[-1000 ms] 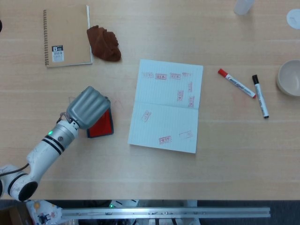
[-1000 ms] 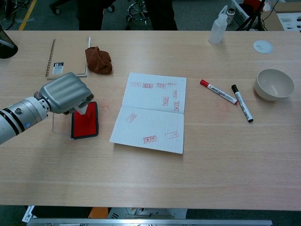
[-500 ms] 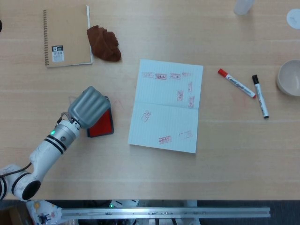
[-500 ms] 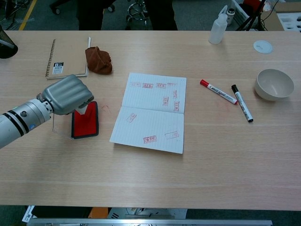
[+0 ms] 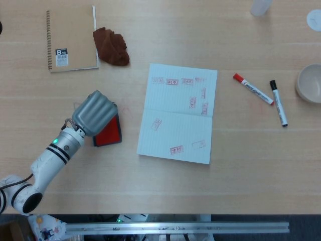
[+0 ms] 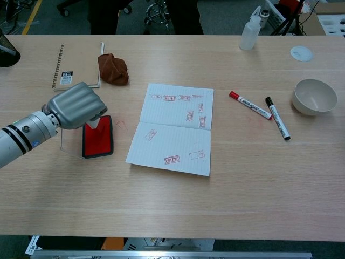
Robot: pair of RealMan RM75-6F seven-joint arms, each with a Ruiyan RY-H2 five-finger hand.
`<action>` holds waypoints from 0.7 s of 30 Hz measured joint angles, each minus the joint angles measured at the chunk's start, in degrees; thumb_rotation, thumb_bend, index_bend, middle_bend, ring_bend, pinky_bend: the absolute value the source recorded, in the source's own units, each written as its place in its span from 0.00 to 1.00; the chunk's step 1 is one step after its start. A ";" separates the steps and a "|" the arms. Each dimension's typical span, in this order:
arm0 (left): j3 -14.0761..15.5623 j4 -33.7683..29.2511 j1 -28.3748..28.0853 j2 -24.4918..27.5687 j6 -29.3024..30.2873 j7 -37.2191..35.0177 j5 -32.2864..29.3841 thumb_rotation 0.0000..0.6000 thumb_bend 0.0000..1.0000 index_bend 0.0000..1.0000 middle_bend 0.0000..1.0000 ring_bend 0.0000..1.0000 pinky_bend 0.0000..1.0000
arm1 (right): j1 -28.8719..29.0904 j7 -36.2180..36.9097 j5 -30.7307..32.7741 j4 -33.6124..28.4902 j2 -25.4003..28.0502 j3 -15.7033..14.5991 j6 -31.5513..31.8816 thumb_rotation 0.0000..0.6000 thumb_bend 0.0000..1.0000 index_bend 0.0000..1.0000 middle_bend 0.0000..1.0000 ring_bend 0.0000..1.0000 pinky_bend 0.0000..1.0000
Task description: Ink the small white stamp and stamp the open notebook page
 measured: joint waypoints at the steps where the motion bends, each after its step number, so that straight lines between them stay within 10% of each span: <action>1: -0.04 0.22 0.04 -0.09 0.07 0.02 0.13 1.00 0.23 0.63 1.00 1.00 1.00 | 0.01 -0.03 0.03 -0.03 0.01 0.00 -0.04 1.00 0.15 0.21 0.36 0.27 0.39; 21: -0.40 1.11 0.51 -1.31 -1.59 -0.91 0.42 1.00 0.23 0.62 1.00 1.00 1.00 | -0.21 -0.42 0.46 -0.45 0.20 0.01 0.01 1.00 0.15 0.21 0.36 0.27 0.40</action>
